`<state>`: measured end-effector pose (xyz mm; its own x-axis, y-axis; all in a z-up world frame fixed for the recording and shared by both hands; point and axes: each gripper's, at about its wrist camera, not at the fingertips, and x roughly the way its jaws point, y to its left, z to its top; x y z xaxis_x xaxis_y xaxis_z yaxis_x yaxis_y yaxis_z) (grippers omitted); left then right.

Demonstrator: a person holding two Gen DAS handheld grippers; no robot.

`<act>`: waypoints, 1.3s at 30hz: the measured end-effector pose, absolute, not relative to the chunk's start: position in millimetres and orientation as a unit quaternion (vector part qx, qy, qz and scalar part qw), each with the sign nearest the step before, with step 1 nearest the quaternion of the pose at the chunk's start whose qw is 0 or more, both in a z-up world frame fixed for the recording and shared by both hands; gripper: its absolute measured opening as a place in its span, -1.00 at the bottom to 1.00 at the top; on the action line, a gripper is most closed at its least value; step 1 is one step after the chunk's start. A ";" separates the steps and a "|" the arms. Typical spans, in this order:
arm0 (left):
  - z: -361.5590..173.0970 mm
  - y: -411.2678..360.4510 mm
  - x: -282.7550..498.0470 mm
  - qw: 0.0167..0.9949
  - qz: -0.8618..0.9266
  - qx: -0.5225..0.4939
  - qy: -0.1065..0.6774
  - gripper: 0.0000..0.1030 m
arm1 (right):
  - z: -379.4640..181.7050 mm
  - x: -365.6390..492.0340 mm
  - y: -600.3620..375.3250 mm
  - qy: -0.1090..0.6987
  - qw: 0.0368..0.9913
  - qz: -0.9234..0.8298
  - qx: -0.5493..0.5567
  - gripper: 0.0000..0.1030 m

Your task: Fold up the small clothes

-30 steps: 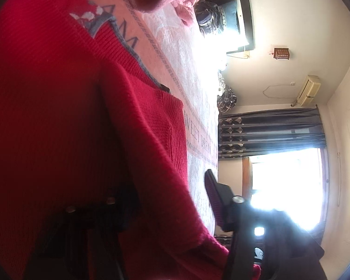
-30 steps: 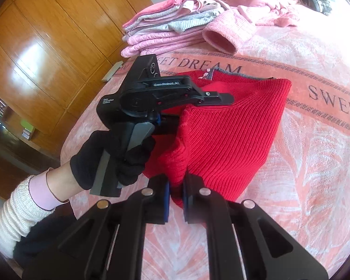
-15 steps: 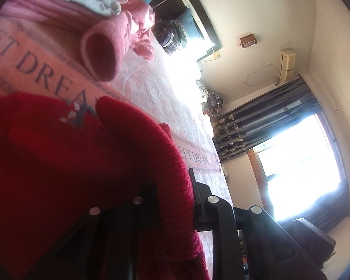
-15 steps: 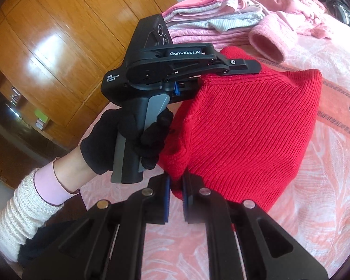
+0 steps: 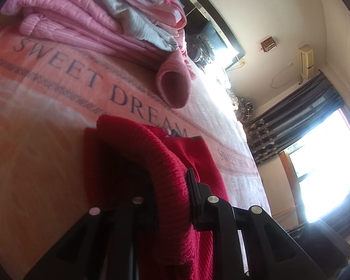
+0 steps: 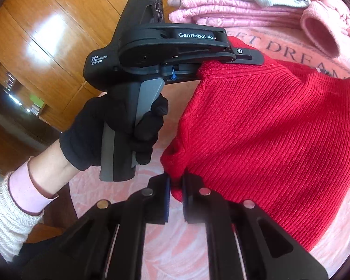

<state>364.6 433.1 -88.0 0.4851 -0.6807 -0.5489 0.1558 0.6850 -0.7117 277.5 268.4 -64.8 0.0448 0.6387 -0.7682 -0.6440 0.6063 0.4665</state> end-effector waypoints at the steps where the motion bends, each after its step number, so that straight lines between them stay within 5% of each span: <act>1: -95.3 433.5 364.7 0.807 -0.254 -0.301 0.441 -0.63 | -71.8 276.3 273.3 0.534 0.723 0.438 -0.013 -0.87; 4: -114.6 435.9 365.4 0.796 -0.239 -0.318 0.456 -0.57 | -90.5 270.0 281.0 0.549 0.719 0.423 -0.055 -0.68; 10: -108.4 441.8 372.4 0.799 -0.214 -0.347 0.442 -0.09 | -77.4 275.5 245.0 0.560 0.695 0.450 0.012 -0.14; 13: -105.4 440.6 378.0 0.797 -0.206 -0.361 0.437 -0.06 | -61.7 286.0 209.4 0.548 0.717 0.429 0.035 -0.10; 19: -96.1 430.1 380.8 0.804 -0.214 -0.352 0.428 -0.40 | -74.3 302.0 159.3 0.567 0.744 0.352 0.039 -0.17; 23: -67.4 431.2 366.8 0.845 -0.243 -0.327 0.345 -0.76 | -95.2 304.7 141.6 0.582 0.734 0.347 0.058 -0.26; 31: -106.0 450.7 366.7 0.827 -0.160 -0.336 0.421 -0.77 | -93.1 306.3 143.3 0.578 0.739 0.343 0.039 -0.27; 34: -96.0 455.0 356.4 0.810 -0.181 -0.358 0.429 -0.50 | -87.6 303.4 136.4 0.582 0.736 0.341 0.058 -0.23; 36: -92.0 453.1 339.0 0.799 -0.182 -0.345 0.457 -0.10 | -81.2 299.6 126.2 0.583 0.736 0.338 0.071 -0.16; 39: -87.8 447.0 299.3 0.791 -0.192 -0.324 0.482 -0.05 | -75.6 293.1 109.7 0.585 0.739 0.322 0.089 -0.06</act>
<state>299.3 447.0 -87.8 0.4615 -0.6168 -0.6377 -0.0087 0.7156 -0.6985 293.1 109.7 -75.6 0.1074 0.5805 -0.8071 -0.3712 0.7766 0.5091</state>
